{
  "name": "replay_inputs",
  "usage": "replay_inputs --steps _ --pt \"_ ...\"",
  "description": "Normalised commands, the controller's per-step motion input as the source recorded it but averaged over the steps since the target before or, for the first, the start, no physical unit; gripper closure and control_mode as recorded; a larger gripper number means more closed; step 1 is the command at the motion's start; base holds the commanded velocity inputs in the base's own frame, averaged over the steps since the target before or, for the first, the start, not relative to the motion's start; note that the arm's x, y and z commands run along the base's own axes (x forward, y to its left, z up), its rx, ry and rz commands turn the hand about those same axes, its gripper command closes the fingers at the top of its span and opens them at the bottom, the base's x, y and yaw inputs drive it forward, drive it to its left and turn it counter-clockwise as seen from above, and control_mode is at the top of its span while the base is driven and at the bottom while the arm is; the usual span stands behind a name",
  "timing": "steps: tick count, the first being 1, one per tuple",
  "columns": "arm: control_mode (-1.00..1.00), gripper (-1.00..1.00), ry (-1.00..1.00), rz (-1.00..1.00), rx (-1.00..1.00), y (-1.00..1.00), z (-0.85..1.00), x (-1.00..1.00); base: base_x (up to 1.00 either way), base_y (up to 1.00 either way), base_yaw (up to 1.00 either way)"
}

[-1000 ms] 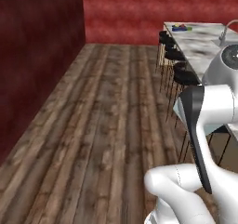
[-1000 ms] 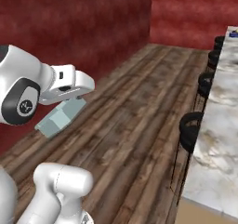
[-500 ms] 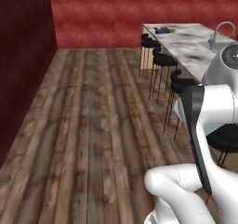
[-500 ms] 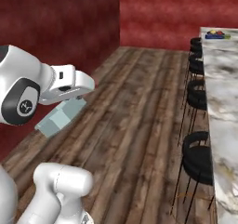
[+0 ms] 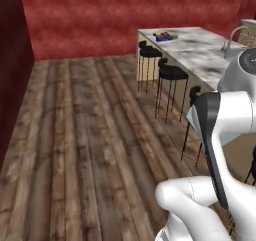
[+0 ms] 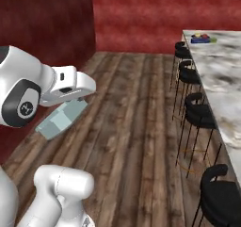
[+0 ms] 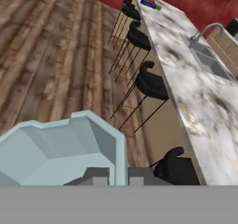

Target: Retrieve the tupperware and aluminum foil from the cabinet and place them on the dining counter near the plate with potato and onion to prepare for storing leftovers.

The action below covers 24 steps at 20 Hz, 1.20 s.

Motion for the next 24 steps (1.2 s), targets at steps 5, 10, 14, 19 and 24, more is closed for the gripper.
replay_inputs --steps 5,10,14,19,24 --pt "1.0 1.0 0.0 0.0 0.0 0.0 0.0 0.0 1.0 0.52 -0.29" --pt "1.0 1.0 0.0 0.0 0.0 0.0 0.0 0.0 1.0 0.5 -0.28" --pt "1.0 1.0 0.0 0.0 0.0 0.0 0.0 0.0 1.0 0.57 -0.26" --pt "1.0 1.0 0.0 0.0 0.0 0.0 0.0 0.0 1.0 0.54 -0.22" --pt "1.0 1.0 0.0 0.0 0.0 0.0 0.0 0.0 1.0 0.55 -0.2"
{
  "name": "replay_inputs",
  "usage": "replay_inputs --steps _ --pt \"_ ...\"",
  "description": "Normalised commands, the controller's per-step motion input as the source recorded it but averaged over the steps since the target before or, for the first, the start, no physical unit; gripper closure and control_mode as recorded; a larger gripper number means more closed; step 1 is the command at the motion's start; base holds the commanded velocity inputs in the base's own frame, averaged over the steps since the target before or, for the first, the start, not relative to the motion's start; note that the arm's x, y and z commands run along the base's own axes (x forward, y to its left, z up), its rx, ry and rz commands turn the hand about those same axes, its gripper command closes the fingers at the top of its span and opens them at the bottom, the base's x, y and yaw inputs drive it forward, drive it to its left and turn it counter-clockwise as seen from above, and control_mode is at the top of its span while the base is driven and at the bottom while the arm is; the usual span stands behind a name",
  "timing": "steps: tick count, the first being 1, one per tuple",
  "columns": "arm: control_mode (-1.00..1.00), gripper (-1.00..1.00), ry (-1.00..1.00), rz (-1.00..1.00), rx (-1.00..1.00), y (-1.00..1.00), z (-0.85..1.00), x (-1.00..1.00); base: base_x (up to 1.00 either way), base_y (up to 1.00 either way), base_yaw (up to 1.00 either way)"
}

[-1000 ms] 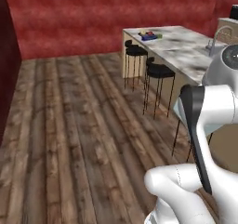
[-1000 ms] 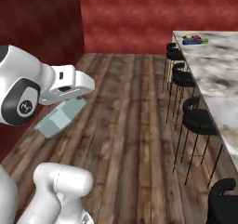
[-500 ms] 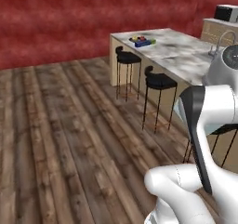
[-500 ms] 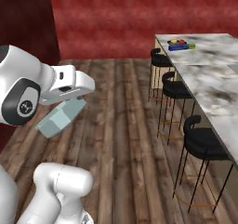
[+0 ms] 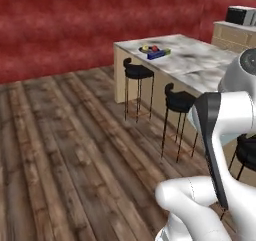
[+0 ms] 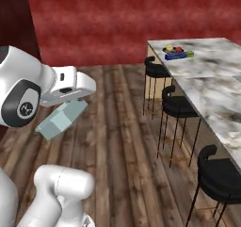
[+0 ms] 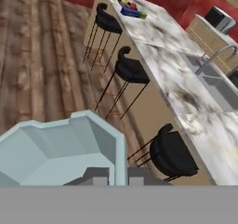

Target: Retrieve the tupperware and aluminum foil from the cabinet and place them on the dining counter near the plate with potato and onion to prepare for storing leftovers.

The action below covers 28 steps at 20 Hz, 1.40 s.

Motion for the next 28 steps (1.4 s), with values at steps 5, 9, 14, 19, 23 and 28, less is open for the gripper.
replay_inputs --steps 5,9,14,19,23,28 --pt "1.0 1.0 0.0 0.0 0.0 0.0 0.0 0.0 1.0 0.56 -0.17" --pt "1.0 1.0 0.0 0.0 0.0 0.0 0.0 0.0 1.0 0.66 -0.16" --pt "1.0 1.0 0.0 0.0 0.0 0.0 0.0 0.0 1.0 0.65 -0.18" --pt "1.0 1.0 0.0 0.0 0.0 0.0 0.0 0.0 1.0 0.52 -0.26" --pt "1.0 1.0 0.0 0.0 0.0 0.0 0.0 0.0 1.0 0.46 -0.32" --pt "1.0 1.0 0.0 0.0 0.0 0.0 0.0 0.0 1.0 0.49 -0.34"
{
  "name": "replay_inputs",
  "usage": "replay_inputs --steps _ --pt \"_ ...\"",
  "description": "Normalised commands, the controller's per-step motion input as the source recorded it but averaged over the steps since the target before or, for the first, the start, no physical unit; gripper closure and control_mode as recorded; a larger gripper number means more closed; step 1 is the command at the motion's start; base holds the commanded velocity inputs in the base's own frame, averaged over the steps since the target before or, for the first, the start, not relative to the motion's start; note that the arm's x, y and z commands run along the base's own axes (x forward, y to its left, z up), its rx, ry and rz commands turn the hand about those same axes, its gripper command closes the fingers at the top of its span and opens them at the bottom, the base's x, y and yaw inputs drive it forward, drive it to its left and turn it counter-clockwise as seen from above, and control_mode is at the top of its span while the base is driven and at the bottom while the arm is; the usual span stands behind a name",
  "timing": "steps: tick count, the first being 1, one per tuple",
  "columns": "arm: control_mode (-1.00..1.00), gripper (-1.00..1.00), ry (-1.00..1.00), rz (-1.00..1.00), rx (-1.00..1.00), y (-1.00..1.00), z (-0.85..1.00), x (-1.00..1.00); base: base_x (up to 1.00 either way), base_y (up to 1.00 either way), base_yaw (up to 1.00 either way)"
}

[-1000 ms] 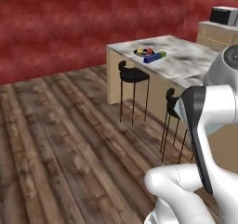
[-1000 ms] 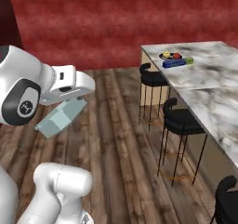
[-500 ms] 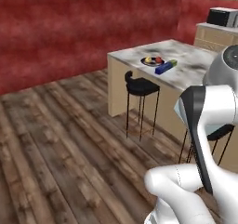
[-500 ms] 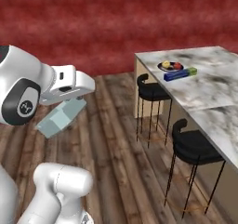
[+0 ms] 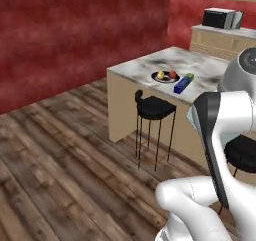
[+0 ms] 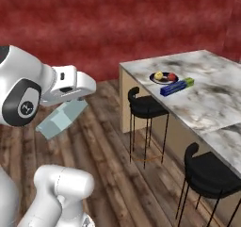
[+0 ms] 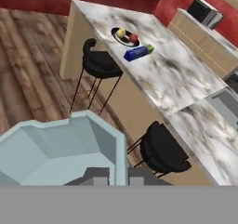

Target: Retrieve the tupperware and aluminum foil from the cabinet and place them on the dining counter near the plate with potato and onion to prepare for storing leftovers.

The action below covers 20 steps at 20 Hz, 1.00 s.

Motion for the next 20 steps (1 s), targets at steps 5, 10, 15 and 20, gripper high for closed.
replay_inputs --steps 5,10,15,20 --pt "1.0 1.0 0.0 0.0 0.0 0.0 0.0 0.0 1.0 0.49 -0.34" --pt "1.0 1.0 0.0 0.0 0.0 0.0 0.0 0.0 1.0 0.41 -0.36" --pt "1.0 1.0 0.0 0.0 0.0 0.0 0.0 0.0 1.0 0.35 -0.37" --pt "1.0 1.0 0.0 0.0 0.0 0.0 0.0 0.0 1.0 0.26 -0.4"
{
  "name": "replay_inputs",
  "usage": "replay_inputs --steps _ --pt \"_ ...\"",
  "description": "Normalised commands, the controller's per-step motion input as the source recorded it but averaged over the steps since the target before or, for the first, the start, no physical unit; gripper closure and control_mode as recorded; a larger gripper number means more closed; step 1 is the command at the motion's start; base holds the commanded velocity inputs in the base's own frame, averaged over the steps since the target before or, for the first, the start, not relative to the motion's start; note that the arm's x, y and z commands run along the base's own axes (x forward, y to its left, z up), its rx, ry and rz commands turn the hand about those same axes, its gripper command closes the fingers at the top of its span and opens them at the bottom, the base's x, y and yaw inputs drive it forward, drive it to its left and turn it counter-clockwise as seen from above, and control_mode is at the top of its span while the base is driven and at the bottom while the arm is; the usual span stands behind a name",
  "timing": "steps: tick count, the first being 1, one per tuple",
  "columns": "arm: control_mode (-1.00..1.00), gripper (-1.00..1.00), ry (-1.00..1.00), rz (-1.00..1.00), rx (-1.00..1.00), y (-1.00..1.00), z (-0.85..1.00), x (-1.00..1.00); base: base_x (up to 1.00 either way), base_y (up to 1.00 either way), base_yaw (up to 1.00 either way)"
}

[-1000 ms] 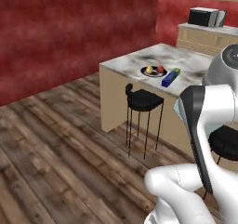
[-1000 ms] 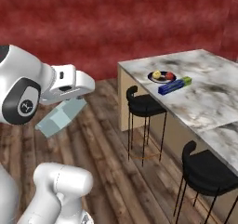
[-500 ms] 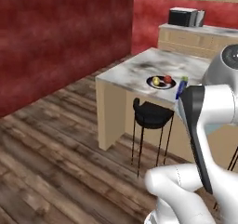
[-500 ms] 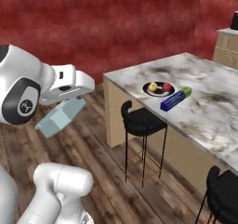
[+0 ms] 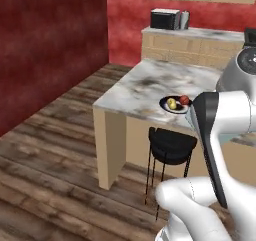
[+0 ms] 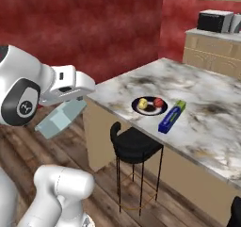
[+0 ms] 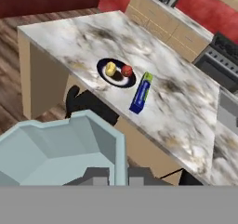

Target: Retrieve the tupperware and aluminum foil from the cabinet and place them on the dining counter near the plate with potato and onion to prepare for storing leftovers.

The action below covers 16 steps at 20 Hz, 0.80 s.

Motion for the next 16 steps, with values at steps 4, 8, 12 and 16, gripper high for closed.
replay_inputs --steps 4,8,12,16 --pt "1.0 1.0 0.0 0.0 0.0 0.0 0.0 0.0 1.0 0.17 -0.42" --pt "1.0 1.0 0.0 0.0 0.0 0.0 0.0 0.0 1.0 0.11 -0.43" --pt "1.0 1.0 0.0 0.0 0.0 0.0 0.0 0.0 1.0 0.12 -0.43" --pt "1.0 1.0 0.0 0.0 0.0 0.0 0.0 0.0 0.97 0.1 -0.43"
